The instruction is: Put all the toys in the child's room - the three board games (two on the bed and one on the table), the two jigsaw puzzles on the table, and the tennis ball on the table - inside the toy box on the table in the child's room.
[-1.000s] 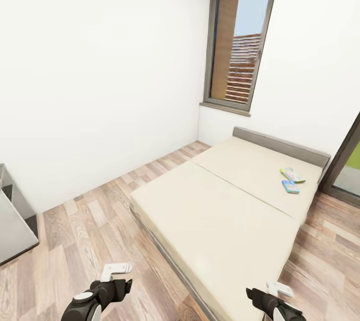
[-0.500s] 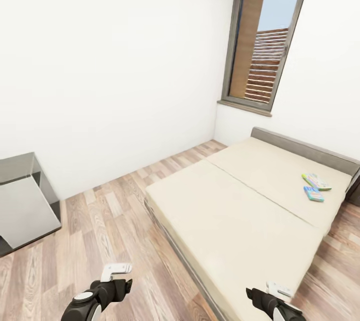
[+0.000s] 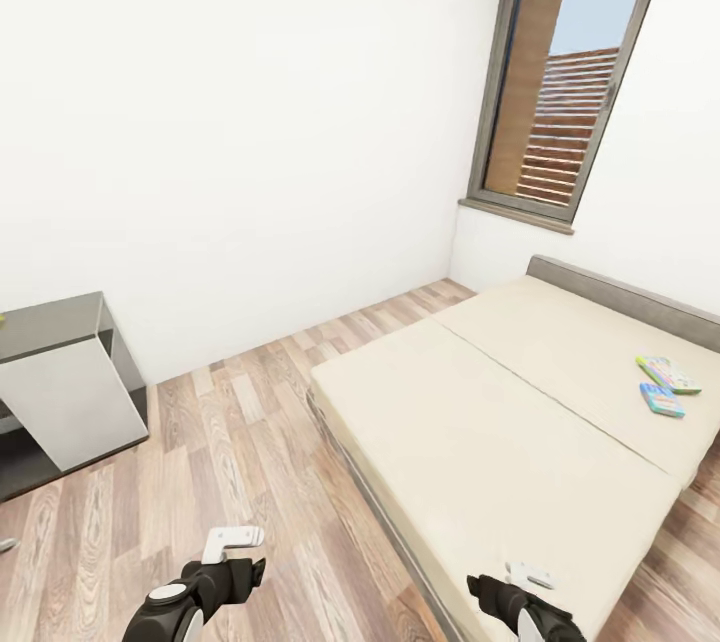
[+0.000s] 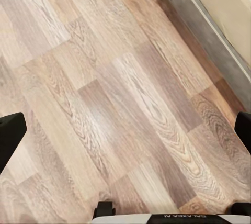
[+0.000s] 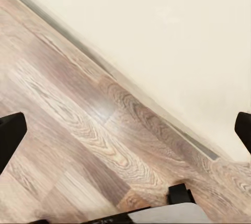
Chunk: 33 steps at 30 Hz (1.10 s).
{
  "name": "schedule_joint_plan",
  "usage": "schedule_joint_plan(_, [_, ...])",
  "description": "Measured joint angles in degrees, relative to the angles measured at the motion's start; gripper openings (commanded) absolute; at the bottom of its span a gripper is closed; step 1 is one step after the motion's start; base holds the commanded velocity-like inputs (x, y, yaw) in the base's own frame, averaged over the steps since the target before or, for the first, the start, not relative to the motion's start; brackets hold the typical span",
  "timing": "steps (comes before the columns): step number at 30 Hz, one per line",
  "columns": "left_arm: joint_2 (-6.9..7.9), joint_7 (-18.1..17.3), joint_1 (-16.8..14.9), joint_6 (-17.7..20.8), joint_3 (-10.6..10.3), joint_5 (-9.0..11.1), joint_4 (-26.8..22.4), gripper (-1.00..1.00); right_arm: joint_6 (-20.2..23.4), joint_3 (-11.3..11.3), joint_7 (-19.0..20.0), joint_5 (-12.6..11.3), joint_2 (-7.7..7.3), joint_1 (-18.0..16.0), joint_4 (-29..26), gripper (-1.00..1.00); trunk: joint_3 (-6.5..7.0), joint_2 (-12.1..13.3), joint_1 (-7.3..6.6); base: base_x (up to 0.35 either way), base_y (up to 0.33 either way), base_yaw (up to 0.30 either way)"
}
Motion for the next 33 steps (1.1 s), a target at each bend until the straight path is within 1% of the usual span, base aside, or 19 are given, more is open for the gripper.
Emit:
schedule_joint_plan(1, [-0.01,0.00,0.01,0.03,0.01,0.00,0.00,1.00,1.65,0.91,-1.01,0.01,0.81,-0.33,-0.61,1.00,0.00,0.00,0.00,0.000,0.000,0.012])
schedule_joint_plan(2, [-0.01,-0.03,0.00,0.10,0.05,0.00,0.00,1.00,2.74,1.33,-1.73,0.03,1.24,-0.62,-1.04,1.00,-0.01,0.00,0.00,0.000,0.000,0.008])
schedule_joint_plan(3, [0.03,-0.07,-0.02,0.17,0.08,0.00,0.00,1.00,5.26,1.92,-3.53,-0.01,2.15,-1.63,-1.85,1.00,0.00,0.00,0.00,0.000,0.000,0.006])
schedule_joint_plan(5, [0.08,-0.11,-0.02,0.25,0.13,0.02,-0.01,1.00,8.26,2.34,-6.06,0.01,3.24,-3.13,-2.55,1.00,-0.01,0.00,0.00,0.000,0.000,0.004])
schedule_joint_plan(6, [0.12,-0.16,-0.03,0.30,0.16,0.04,0.00,1.00,11.12,2.65,-9.14,-0.04,4.40,-4.63,-3.08,1.00,0.00,0.00,0.00,0.000,0.000,0.003])
schedule_joint_plan(7, [0.13,-0.18,-0.03,0.32,0.18,0.05,-0.01,1.00,12.60,2.75,-10.88,-0.02,4.99,-5.40,-3.29,1.00,-0.01,0.00,0.00,0.000,0.000,0.002])
schedule_joint_plan(9, [0.18,-0.25,-0.03,0.39,0.24,0.08,-0.01,1.00,16.87,2.95,-17.31,-0.17,6.61,-7.46,-3.76,1.00,-0.01,0.00,0.00,0.000,0.000,0.001])
schedule_joint_plan(10, [0.20,-0.28,-0.03,0.44,0.27,0.18,-0.01,1.00,18.19,3.01,-19.72,-0.22,7.07,-8.11,-3.89,1.00,-0.01,0.00,0.00,0.000,0.000,0.000])
schedule_joint_plan(12, [0.22,-0.31,-0.03,0.55,0.28,0.28,-0.03,1.00,19.14,3.07,-21.40,-0.25,7.62,-8.60,-4.16,1.00,-0.01,0.00,0.00,0.000,0.000,0.000])
schedule_joint_plan(13, [0.21,-0.35,-0.03,0.73,0.29,0.35,-0.05,1.00,19.96,3.15,-22.47,-0.27,8.20,-8.93,-4.68,1.00,-0.01,0.00,0.00,0.000,0.000,0.000])
schedule_joint_plan(15, [0.20,-0.37,-0.02,1.06,0.30,0.40,-0.07,1.00,21.09,3.30,-23.17,-0.26,8.55,-9.19,-5.43,1.00,-0.01,0.00,0.00,0.000,0.000,0.000])
schedule_joint_plan(18, [0.18,-0.40,-0.03,2.44,0.35,0.50,-0.15,1.00,24.60,3.53,-23.71,-0.40,8.71,-9.48,-7.16,1.00,-0.01,0.00,0.00,-0.017,0.000,0.000])
schedule_joint_plan(20, [0.15,-0.41,-0.03,4.39,0.41,0.53,-0.80,1.00,27.60,3.70,-23.74,-0.53,8.88,-9.60,-8.10,1.00,-0.01,0.01,0.01,-0.126,0.000,0.000])
schedule_joint_plan(22, [0.24,-0.42,-0.03,5.40,0.53,0.57,-1.18,1.00,28.73,3.83,-23.77,-0.57,9.09,-9.64,-8.42,1.00,-0.01,0.01,0.02,-0.189,0.000,0.000])
schedule_joint_plan(27, [0.26,-0.41,-0.03,6.29,0.69,0.62,-1.57,1.00,29.87,4.03,-23.90,-0.58,9.36,-9.68,-8.71,1.00,-0.02,0.00,0.01,-0.080,0.000,0.000])
schedule_joint_plan(33, [-0.25,-0.37,-0.03,6.21,0.40,0.65,-2.38,1.00,29.90,4.38,-23.85,-0.62,9.66,-9.68,-8.76,1.00,-0.01,0.00,0.00,-0.013,0.000,0.000])
